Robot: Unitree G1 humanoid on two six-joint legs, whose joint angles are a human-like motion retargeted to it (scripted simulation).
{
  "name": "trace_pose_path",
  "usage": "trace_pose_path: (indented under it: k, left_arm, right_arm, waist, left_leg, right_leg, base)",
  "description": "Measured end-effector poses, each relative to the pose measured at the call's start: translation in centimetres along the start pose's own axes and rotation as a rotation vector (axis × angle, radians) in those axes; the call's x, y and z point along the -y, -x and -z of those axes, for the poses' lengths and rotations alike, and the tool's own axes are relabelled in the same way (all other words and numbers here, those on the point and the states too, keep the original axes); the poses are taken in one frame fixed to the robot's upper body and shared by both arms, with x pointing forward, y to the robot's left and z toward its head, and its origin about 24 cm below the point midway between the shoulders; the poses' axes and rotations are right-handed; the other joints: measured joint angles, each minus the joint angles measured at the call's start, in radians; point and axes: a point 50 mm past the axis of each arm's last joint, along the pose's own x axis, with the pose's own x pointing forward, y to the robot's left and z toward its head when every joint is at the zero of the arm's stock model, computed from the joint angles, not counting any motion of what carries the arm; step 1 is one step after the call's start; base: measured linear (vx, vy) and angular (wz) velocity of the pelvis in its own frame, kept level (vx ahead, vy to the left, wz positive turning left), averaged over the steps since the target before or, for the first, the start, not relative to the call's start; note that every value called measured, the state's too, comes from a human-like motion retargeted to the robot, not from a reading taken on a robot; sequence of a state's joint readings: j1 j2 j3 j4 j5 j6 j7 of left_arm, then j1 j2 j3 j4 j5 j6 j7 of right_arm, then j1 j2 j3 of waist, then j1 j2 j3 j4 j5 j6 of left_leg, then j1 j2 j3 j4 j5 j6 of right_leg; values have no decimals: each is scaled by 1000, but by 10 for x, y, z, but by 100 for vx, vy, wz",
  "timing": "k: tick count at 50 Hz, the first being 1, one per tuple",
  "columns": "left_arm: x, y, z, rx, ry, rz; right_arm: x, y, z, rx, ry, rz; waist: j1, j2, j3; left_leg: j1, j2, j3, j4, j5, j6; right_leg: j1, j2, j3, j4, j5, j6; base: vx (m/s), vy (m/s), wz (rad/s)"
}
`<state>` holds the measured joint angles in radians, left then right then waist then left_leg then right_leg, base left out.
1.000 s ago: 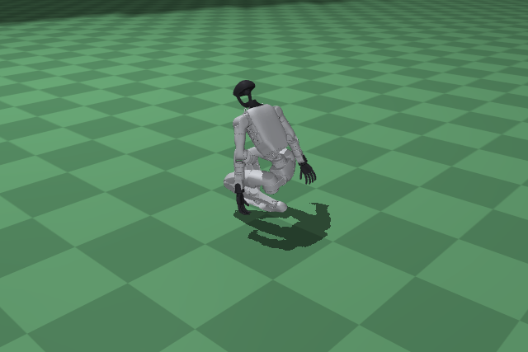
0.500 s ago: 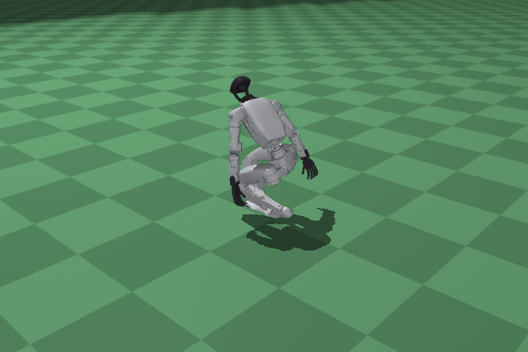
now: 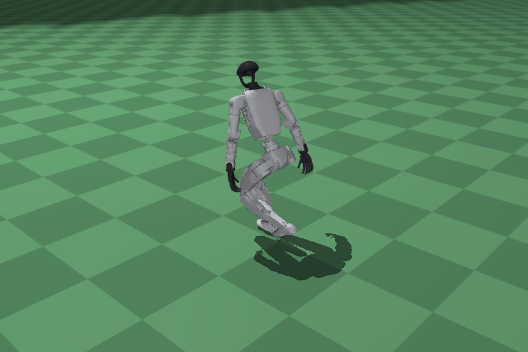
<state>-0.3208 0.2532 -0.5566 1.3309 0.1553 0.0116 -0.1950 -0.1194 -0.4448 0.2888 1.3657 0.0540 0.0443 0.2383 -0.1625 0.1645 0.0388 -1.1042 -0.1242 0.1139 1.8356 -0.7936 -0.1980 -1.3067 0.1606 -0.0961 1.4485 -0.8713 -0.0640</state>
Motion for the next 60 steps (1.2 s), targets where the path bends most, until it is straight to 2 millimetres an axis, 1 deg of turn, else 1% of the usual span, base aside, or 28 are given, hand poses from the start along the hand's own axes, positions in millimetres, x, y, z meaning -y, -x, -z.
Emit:
trace_pose_path:
  k: [5,8,10,13,15,18,20,22,23,25,27,29,30,35,37,38,40,42,43,45,50,53,55,57,60]
  left_arm:
    - [33,0,38,-99,110,57]
    - [47,3,56,-144,169,68]
    - [54,5,67,-167,201,68]
    - [63,8,78,-193,237,68]
    - [68,9,84,-207,247,71]
    - [70,11,90,-219,251,70]
    - [73,12,92,-227,251,72]
    - [68,12,91,-222,250,61]
    - [69,12,91,-223,248,60]
    - [63,11,89,-215,242,47]
    - [62,10,87,-210,234,44]
    - [56,9,82,-197,223,34]
    - [56,8,80,-192,218,33]
    - [39,5,64,-141,190,4]
    - [39,4,59,-126,187,1]
    - [34,4,55,-113,187,-6]
    - [35,3,51,-101,186,-6]
    - [30,2,45,-80,187,-12]
    - [32,2,44,-77,187,-8]
    - [28,1,38,-58,187,-11]
    - [24,1,30,-29,158,-14]
    - [21,1,28,-25,124,-19]
    - [20,1,28,-28,101,-20]
    - [20,1,30,-33,78,-16]
    - [21,1,32,-42,55,-7]
  right_arm:
    - [-21,-4,12,-39,71,-26]
    - [-28,-5,14,-45,102,-25]
    - [-30,-6,15,-45,111,-21]
    - [-29,-6,12,-32,105,-5]
    - [-27,-6,9,-20,98,10]
    - [-24,-6,4,3,93,30]
    - [-25,-6,2,13,90,34]
    - [-23,-6,-5,32,87,44]
    - [-24,-6,-5,34,86,43]
    - [-24,-6,-10,51,85,44]
    - [-27,-7,-10,52,86,36]
    - [-28,-7,-12,57,84,31]
    - [-31,-7,-10,53,84,26]
    - [-31,-7,-10,47,69,14]
    - [-34,-8,-6,36,63,9]
    - [-32,-7,-8,38,58,12]
    - [-34,-8,-4,30,50,11]
    - [-30,-7,-7,37,35,19]
    - [-32,-7,-5,34,30,19]
    - [-28,-7,-9,43,15,28]
    - [-28,-7,-11,55,-22,23]
    - [-30,-7,-12,67,-40,15]
    - [-32,-7,-13,74,-47,10]
    - [-34,-7,-13,78,-51,3]
    - [-39,-8,-8,72,-53,-12]
  waist:
    - [81,-27,-16]
    - [149,-25,-20]
    - [184,-21,-29]
    - [210,-15,-51]
    - [213,-12,-66]
    - [202,-10,-78]
    - [194,-4,-83]
    - [177,-15,-87]
    - [171,-13,-87]
    - [152,-26,-88]
    - [142,-25,-87]
    - [129,-28,-87]
    - [124,-27,-86]
    - [102,-15,-79]
    - [92,-10,-71]
    - [89,-4,-67]
    - [80,1,-57]
    - [73,7,-48]
    - [68,8,-41]
    - [55,6,-37]
    - [18,-14,-15]
    - [-4,-28,-9]
    - [-18,-35,-6]
    - [-27,-39,-7]
    - [-37,-42,-14]
  left_leg:
    - [111,42,-119,-154,34,65]
    - [178,68,-205,-332,35,104]
    - [224,66,-268,-475,39,128]
    - [294,45,-346,-676,56,159]
    - [334,36,-364,-765,64,181]
    - [382,34,-340,-829,59,213]
    - [381,37,-313,-811,43,220]
    - [418,26,-285,-868,52,229]
    - [414,27,-269,-849,47,227]
    - [449,15,-242,-899,57,231]
    - [448,20,-211,-872,49,228]
    - [469,21,-191,-891,51,226]
    - [463,24,-179,-866,42,224]
    - [499,41,-162,-880,42,204]
    - [488,46,-154,-833,28,200]
    - [497,53,-156,-843,26,196]
    - [485,59,-150,-796,8,192]
    - [486,64,-153,-793,4,192]
    - [475,66,-150,-763,-6,193]
    - [464,56,-151,-763,-6,199]
    - [410,24,-139,-701,-22,219]
    - [364,1,-129,-669,-31,228]
    - [329,-12,-123,-643,-40,229]
    - [291,-21,-117,-614,-48,227]
    - [230,-32,-106,-566,-63,217]
  right_leg:
    - [244,27,66,-200,64,-28]
    - [381,58,105,-339,106,-47]
    - [460,73,132,-430,135,-51]
    - [547,81,170,-538,174,-40]
    - [583,78,192,-578,187,-33]
    - [615,64,217,-596,186,-17]
    - [602,68,221,-552,178,-8]
    - [625,35,234,-569,173,6]
    - [615,35,230,-539,171,10]
    - [627,-6,215,-538,178,22]
    - [613,-25,168,-489,196,24]
    - [621,-48,126,-487,214,25]
    - [611,-51,111,-460,216,25]
    - [647,-33,90,-497,250,47]
    - [638,-24,89,-462,247,46]
    - [652,-16,90,-485,253,43]
    - [640,-7,89,-448,246,38]
    - [646,-2,87,-460,250,38]
    - [635,2,86,-431,244,35]
    - [622,-5,89,-423,241,29]
    - [532,-30,81,-301,241,49]
    - [437,-29,68,-232,283,90]
    - [381,-24,67,-183,286,122]
    - [335,-36,53,-132,279,135]
    - [276,-54,28,-70,264,140]
  base:
    - [11,9,-50]
    - [11,11,-85]
    - [11,13,-76]
    - [11,15,-52]
    - [9,17,-29]
    - [7,19,-18]
    - [3,18,-18]
    - [7,18,-7]
    - [4,16,-12]
    - [6,15,-12]
    - [3,12,-27]
    - [3,12,-22]
    - [1,11,-21]
    - [1,11,-13]
    - [-2,10,-10]
    - [-2,9,-10]
    - [-5,9,-9]
    - [-4,8,-6]
    - [-7,7,-3]
    - [-6,6,7]
    - [-7,3,12]
    - [-5,0,20]
    - [-3,-1,24]
    - [-1,-1,10]
    - [0,0,0]
